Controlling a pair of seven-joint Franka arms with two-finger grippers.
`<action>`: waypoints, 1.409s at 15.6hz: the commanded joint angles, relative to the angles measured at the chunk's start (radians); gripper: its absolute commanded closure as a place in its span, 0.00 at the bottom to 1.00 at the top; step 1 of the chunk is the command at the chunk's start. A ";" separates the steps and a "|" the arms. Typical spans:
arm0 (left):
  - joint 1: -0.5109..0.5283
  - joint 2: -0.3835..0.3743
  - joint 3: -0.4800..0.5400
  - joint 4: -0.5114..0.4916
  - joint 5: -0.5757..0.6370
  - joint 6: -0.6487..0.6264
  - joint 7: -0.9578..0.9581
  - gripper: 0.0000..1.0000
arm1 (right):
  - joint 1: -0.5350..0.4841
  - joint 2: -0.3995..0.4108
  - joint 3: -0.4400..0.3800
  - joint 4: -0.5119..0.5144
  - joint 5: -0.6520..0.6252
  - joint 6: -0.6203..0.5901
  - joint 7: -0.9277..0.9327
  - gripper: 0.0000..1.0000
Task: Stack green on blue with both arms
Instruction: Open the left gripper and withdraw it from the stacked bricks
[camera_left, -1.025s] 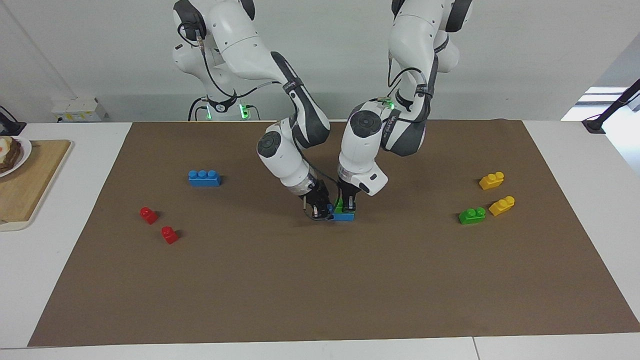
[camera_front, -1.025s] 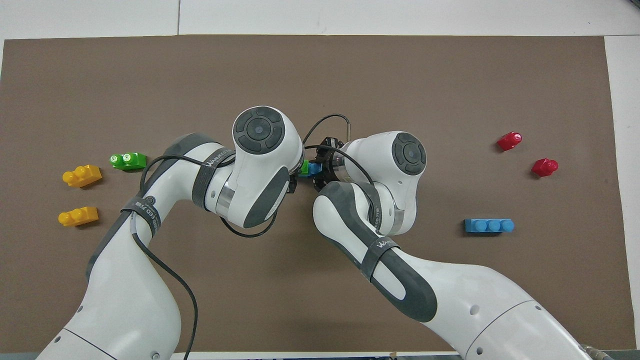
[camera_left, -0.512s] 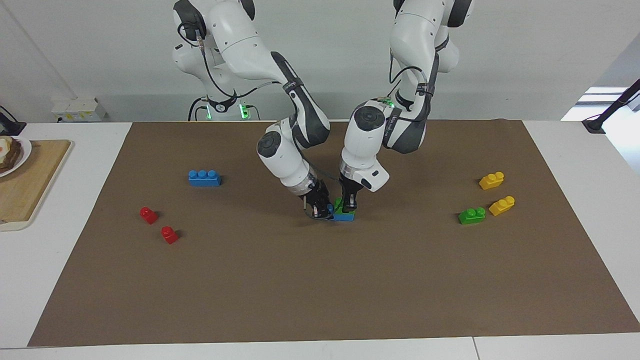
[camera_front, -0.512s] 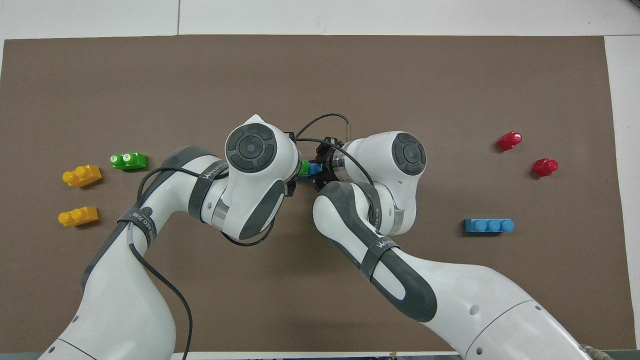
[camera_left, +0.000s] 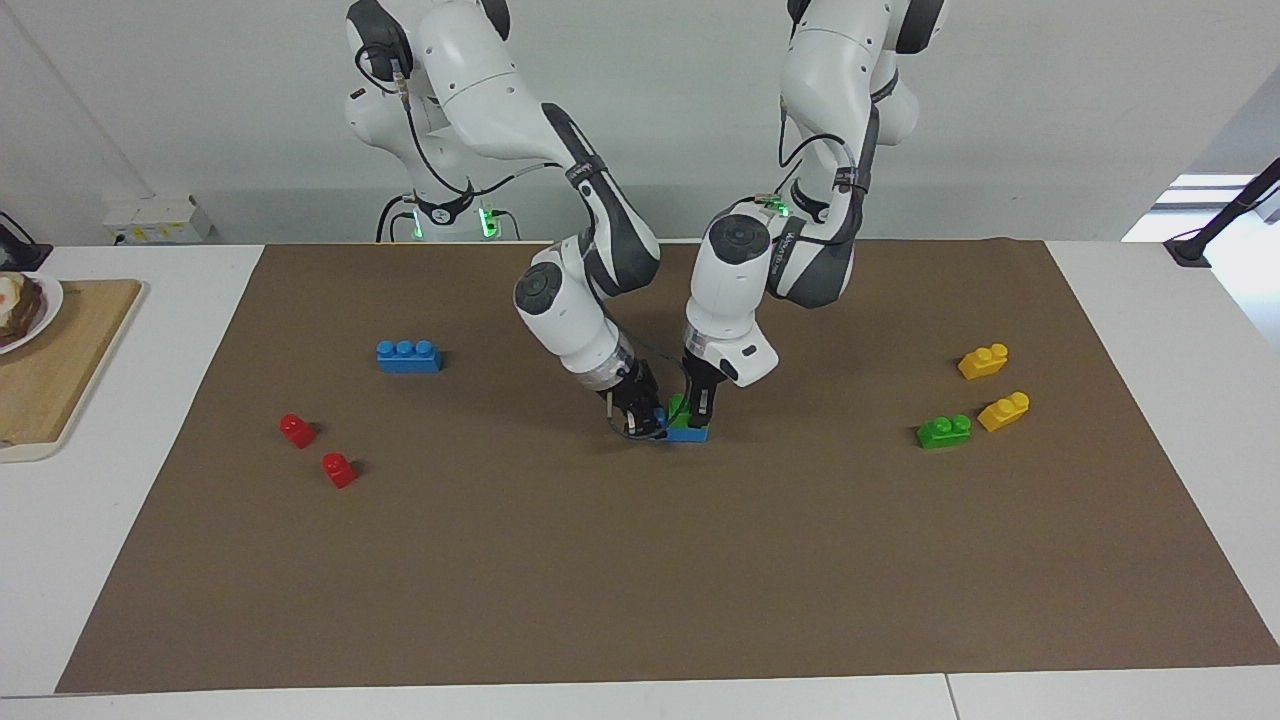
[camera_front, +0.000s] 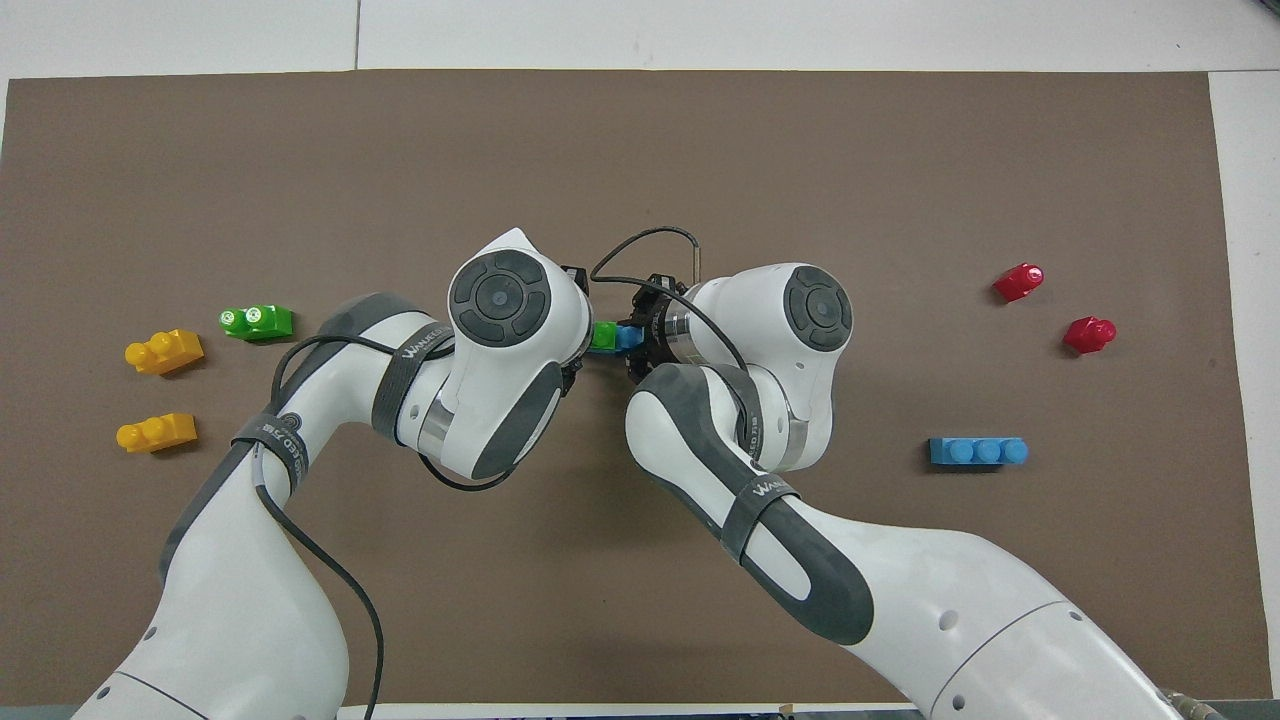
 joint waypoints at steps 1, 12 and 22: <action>0.008 -0.012 0.009 -0.031 0.025 -0.046 0.029 0.00 | -0.006 0.008 -0.005 -0.034 0.002 0.064 -0.026 1.00; 0.113 -0.170 0.015 0.044 0.029 -0.247 0.208 0.00 | -0.007 0.010 -0.005 -0.025 0.002 0.061 -0.024 0.34; 0.317 -0.411 0.020 0.043 0.018 -0.481 0.885 0.00 | -0.168 -0.093 -0.007 0.013 0.001 -0.146 -0.061 0.24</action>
